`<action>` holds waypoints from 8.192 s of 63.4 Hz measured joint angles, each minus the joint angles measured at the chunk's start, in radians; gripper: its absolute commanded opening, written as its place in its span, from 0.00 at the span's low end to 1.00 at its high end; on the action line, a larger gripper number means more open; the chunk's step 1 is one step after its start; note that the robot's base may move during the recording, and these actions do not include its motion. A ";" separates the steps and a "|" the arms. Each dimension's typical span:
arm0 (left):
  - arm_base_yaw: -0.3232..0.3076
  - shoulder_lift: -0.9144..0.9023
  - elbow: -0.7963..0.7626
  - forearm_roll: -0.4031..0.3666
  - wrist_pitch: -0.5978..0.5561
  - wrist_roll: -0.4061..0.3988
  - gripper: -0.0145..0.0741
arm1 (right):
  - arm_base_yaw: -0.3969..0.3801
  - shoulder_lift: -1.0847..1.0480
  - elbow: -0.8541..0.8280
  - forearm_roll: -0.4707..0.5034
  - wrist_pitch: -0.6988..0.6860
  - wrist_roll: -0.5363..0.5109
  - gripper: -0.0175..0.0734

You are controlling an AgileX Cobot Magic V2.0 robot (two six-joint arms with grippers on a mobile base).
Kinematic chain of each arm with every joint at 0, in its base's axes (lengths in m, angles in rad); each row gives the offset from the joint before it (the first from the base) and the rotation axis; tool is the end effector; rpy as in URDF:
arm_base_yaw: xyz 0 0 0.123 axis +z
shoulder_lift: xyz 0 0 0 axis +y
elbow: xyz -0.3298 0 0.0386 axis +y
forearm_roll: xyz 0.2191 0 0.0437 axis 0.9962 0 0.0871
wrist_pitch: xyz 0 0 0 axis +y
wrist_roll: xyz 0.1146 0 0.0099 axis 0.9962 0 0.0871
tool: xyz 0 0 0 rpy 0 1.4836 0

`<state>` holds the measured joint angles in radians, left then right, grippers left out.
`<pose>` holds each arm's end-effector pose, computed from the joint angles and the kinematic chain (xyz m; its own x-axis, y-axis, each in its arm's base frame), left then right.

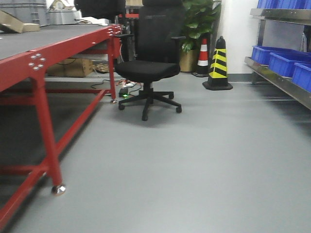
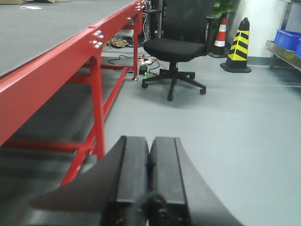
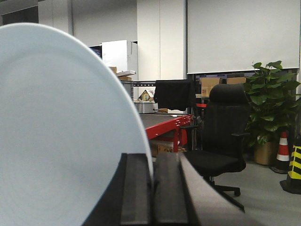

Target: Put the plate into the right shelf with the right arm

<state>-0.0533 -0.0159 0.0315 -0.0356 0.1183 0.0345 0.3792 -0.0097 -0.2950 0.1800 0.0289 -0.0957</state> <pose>0.0042 -0.0007 0.1911 -0.0466 0.0016 -0.9989 0.0574 0.9983 -0.0010 -0.0250 -0.0093 0.3066 0.2976 0.2091 -0.9315 -0.4011 0.9128 0.0768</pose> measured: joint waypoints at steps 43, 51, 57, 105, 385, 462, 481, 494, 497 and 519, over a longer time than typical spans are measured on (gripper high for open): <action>0.000 0.000 0.000 0.000 0.000 0.000 0.11 | 0.000 0.000 0.000 0.000 0.000 0.000 0.25; 0.000 0.000 0.000 0.000 0.000 0.000 0.11 | 0.000 0.000 0.000 0.000 0.000 0.000 0.25; 0.000 0.000 0.000 0.000 0.000 0.000 0.11 | 0.000 0.000 0.000 0.000 0.000 0.000 0.25; 0.000 0.000 0.000 0.000 0.000 0.000 0.11 | 0.000 0.000 0.000 0.000 0.000 0.000 0.25; 0.000 0.000 0.000 0.000 0.000 0.000 0.11 | -0.072 0.922 -0.904 -0.009 0.493 0.016 0.47; 0.000 0.000 0.000 0.000 0.000 0.000 0.11 | -0.202 0.452 -0.577 -0.150 0.324 0.016 0.25; 0.000 0.000 0.000 0.000 0.000 0.000 0.11 | -0.297 0.195 -0.188 -0.068 0.155 0.018 0.25; 0.000 0.000 0.000 0.000 0.000 0.000 0.11 | -0.298 0.104 0.034 -0.060 0.093 0.077 0.25; 0.000 0.000 0.000 0.000 0.000 0.000 0.11 | -0.298 0.087 0.087 -0.060 0.060 0.086 0.25; 0.000 0.000 0.000 0.000 0.000 0.000 0.11 | -0.298 0.001 0.322 -0.067 -0.152 0.096 0.25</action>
<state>-0.0533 -0.0159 0.0315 -0.0356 0.1183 0.0345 0.0808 -0.0084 0.0270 0.1129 -0.1235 0.0000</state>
